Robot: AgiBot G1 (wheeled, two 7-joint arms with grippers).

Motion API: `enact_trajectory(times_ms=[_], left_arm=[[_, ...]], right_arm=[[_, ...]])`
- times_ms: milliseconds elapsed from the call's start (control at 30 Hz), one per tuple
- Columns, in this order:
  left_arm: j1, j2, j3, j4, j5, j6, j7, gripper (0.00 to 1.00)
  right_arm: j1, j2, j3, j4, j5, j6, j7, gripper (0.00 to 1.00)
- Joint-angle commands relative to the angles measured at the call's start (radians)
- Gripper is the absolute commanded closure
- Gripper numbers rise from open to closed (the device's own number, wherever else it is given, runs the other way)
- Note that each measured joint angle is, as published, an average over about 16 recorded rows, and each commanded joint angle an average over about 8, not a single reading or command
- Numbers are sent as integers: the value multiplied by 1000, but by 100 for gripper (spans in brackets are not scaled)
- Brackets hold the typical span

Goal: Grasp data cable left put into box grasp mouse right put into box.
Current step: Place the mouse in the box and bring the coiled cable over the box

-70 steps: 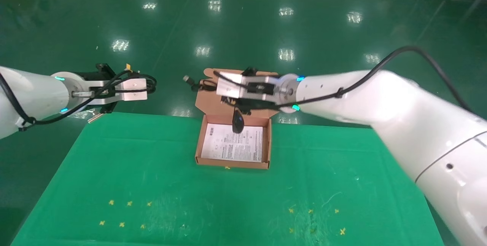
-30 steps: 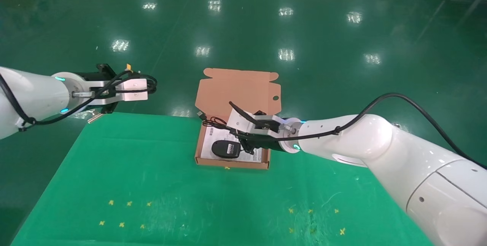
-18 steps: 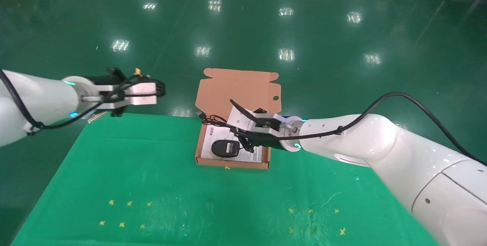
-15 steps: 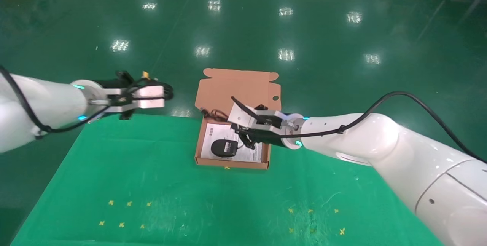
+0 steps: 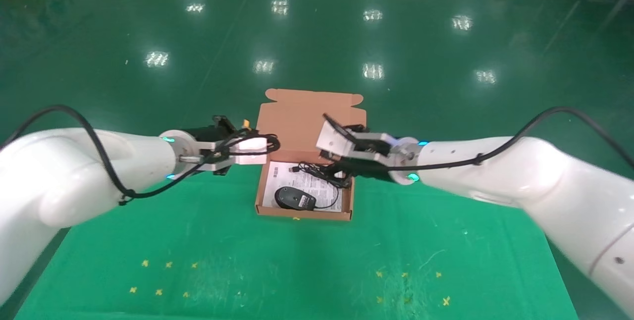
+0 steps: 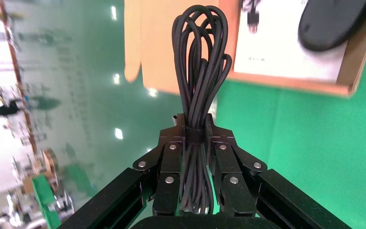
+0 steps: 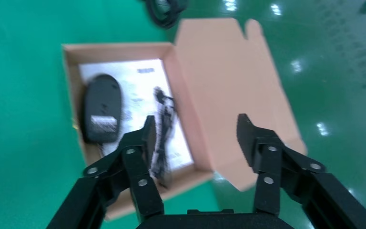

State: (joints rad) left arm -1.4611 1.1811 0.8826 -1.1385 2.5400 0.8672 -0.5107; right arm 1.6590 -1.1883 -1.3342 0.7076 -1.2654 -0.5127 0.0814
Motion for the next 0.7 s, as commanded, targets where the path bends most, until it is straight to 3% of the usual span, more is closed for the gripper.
enact_trajectory(times_ms=[33,433,700], left_arm=[[10,15,8,14,-7,-24,17,100],[41,159,57,247,-44,-225,110,100],[41,185,142,328,-149,-332,123,100]], right_arm=[[7,26,-2,20,-6,2,10,0],[44,243,-63,264,-102,20,177,0],[82,390,-110,441,-201,21,330,0]])
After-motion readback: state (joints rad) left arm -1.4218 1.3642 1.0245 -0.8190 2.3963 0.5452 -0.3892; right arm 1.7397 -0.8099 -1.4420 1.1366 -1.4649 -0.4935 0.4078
